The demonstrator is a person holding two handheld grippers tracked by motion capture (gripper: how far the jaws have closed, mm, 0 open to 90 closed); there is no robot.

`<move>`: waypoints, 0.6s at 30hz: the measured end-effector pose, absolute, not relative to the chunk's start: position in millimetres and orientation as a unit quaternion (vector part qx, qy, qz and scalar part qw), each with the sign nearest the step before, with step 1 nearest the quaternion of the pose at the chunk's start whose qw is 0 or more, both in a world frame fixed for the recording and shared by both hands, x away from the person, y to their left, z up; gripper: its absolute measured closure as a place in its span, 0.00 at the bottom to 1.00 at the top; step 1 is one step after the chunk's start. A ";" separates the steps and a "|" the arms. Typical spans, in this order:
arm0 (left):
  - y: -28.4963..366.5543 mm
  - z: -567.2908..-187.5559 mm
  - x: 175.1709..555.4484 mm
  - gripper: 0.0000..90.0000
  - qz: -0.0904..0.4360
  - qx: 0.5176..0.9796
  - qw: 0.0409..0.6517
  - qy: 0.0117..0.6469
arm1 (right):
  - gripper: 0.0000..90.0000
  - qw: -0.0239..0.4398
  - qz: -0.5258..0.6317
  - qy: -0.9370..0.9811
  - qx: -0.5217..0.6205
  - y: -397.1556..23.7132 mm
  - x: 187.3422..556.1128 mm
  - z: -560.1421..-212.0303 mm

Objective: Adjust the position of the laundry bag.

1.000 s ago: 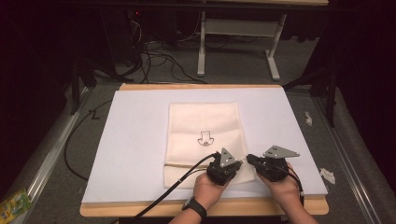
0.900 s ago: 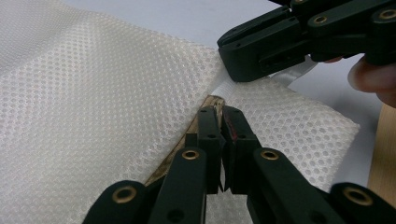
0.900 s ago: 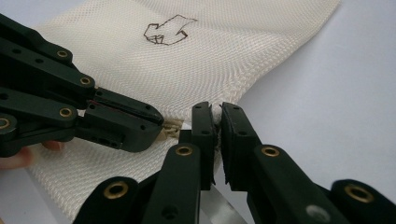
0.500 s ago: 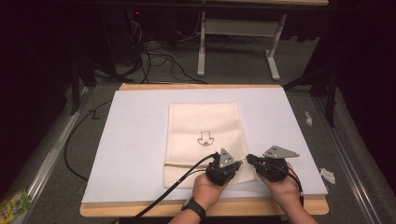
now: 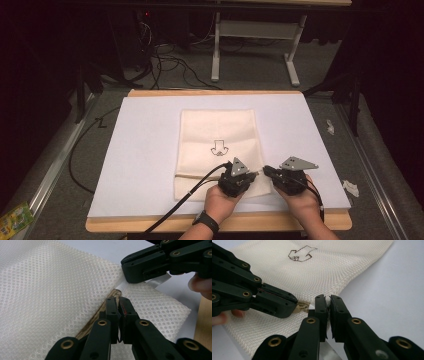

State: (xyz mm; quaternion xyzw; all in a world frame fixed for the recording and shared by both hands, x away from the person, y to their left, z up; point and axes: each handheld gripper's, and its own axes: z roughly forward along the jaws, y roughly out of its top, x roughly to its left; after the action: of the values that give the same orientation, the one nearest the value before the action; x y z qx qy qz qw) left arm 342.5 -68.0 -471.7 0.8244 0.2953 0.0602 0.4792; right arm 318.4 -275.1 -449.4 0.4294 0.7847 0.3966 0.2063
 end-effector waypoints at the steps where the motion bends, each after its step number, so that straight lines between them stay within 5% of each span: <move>1: -67.2 -471.9 342.7 0.97 0.062 0.825 0.478 0.295 | 0.97 0.206 0.397 0.785 0.429 -274.9 318.3 -449.3; 10: -52.6 -477.0 347.5 0.97 0.054 0.819 0.473 0.320 | 0.97 0.236 0.379 0.778 0.442 -281.9 319.2 -448.0; 13: -47.5 -476.8 346.3 0.97 0.054 0.822 0.472 0.314 | 0.97 0.188 0.411 0.760 0.468 -299.4 325.7 -452.1; 18: -43.9 -477.9 344.9 0.97 0.055 0.821 0.473 0.317 | 0.97 0.203 0.398 0.772 0.452 -290.7 323.1 -451.7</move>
State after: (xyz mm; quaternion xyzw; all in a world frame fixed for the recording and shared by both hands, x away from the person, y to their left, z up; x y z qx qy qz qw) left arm 344.9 -43.9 -477.9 0.8206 0.3166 0.0548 0.4726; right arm 323.1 -290.7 -451.7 0.4524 0.7716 0.3982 0.2033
